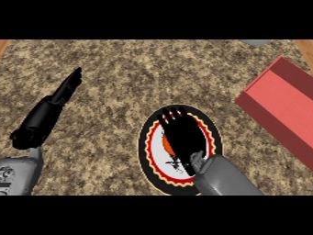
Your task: Pick the squash from the plate and place it in the cardboard box
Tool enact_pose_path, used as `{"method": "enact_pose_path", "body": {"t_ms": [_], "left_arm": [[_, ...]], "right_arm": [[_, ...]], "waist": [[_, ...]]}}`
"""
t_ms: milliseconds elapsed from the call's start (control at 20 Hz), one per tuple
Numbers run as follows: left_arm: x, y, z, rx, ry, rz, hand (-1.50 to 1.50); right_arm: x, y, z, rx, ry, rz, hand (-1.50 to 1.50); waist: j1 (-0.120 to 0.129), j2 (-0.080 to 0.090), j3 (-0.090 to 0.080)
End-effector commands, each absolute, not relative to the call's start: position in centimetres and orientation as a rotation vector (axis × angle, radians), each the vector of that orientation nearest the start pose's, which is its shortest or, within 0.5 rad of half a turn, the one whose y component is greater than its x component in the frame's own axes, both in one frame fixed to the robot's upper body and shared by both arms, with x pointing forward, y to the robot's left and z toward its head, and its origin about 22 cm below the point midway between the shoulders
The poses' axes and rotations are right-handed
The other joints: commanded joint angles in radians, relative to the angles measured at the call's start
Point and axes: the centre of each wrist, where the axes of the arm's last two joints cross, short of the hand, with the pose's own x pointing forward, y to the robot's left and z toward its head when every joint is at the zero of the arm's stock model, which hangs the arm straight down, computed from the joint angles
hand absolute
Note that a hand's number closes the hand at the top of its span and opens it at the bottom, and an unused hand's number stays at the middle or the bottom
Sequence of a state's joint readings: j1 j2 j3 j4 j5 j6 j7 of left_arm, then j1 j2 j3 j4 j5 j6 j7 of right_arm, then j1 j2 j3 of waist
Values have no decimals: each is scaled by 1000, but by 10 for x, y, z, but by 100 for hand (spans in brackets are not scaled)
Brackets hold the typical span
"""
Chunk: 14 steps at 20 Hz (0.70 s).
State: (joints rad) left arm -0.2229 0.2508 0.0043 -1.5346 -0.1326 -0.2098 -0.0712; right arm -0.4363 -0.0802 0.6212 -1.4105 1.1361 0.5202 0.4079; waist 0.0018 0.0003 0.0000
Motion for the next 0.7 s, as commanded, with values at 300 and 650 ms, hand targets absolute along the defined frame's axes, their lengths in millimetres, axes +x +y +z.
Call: {"method": "enact_pose_path", "body": {"t_ms": [300, 650], "left_arm": [[283, 271, 56, 101, -1755, -535, 0], [296, 272, 61, 93, -1761, -530, 0]], "right_arm": [[295, -90, 33, -686, -1176, 1880, 150], [302, -55, 27, -786, -1367, 1875, 150]], "waist": [[3, 0, 0], [5, 1, 0]]}}
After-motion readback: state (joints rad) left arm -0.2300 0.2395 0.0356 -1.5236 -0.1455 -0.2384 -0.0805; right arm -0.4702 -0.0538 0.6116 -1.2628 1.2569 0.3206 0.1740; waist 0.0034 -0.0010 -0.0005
